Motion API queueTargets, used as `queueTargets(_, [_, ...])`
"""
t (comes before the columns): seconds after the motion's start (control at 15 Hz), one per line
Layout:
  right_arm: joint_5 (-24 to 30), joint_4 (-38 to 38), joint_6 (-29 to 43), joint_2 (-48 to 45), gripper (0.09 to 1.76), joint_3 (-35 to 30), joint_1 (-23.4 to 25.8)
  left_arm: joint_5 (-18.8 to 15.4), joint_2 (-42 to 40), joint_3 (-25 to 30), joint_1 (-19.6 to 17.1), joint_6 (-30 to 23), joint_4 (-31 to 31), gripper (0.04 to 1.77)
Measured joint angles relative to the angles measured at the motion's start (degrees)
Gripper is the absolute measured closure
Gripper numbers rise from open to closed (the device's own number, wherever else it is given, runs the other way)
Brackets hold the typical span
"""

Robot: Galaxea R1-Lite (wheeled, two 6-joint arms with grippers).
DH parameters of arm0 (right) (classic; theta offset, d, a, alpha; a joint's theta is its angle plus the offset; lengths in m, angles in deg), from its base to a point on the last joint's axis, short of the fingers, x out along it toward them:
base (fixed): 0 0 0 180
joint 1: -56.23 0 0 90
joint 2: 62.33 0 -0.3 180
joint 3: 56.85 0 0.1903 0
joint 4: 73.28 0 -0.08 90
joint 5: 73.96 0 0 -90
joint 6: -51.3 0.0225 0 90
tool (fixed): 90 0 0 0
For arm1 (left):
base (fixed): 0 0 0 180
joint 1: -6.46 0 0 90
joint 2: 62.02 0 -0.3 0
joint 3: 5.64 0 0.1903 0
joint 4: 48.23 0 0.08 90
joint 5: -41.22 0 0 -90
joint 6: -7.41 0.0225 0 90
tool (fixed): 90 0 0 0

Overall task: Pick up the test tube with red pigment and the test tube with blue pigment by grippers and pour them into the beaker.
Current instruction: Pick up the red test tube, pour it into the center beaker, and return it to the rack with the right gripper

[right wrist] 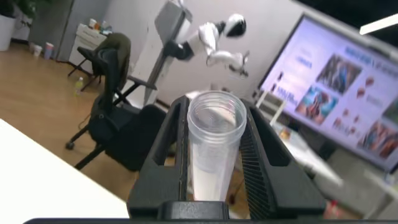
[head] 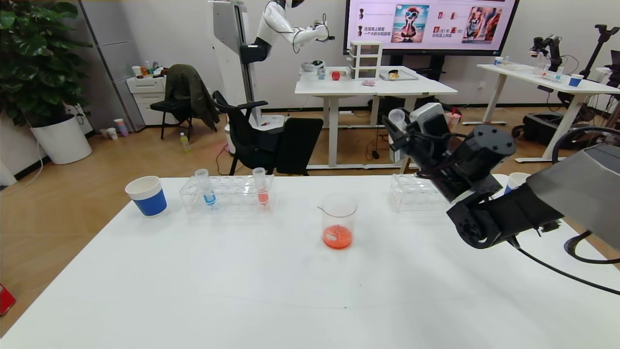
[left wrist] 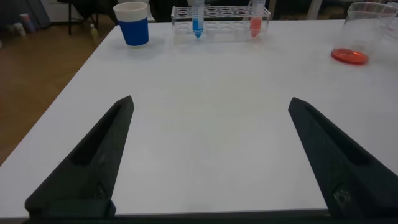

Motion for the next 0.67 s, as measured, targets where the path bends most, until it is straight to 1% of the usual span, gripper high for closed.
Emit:
queueTargets(0.13, [-5.3,-4.9,7.7,-2.5,1.33,-3.1,-0.3,0.0,0.0,0.0,0.0,0.0,0.0,0.08])
queueTargets(0.2, [-6.7,-7.1,10.6,-3.8,1.33,-4.5,-0.4,0.0,0.0,0.0,0.0,0.0,0.0,0.08])
queueTargets(0.33, [-7.6,-10.3,16.1,-6.9,1.33,-7.6,-0.6,0.0,0.0,0.0,0.0,0.0,0.0,0.08])
queueTargets(0.67, [-7.4,-10.6,17.6,-12.0,1.33,-15.1,0.2,0.0,0.0,0.0,0.0,0.0,0.0,0.08])
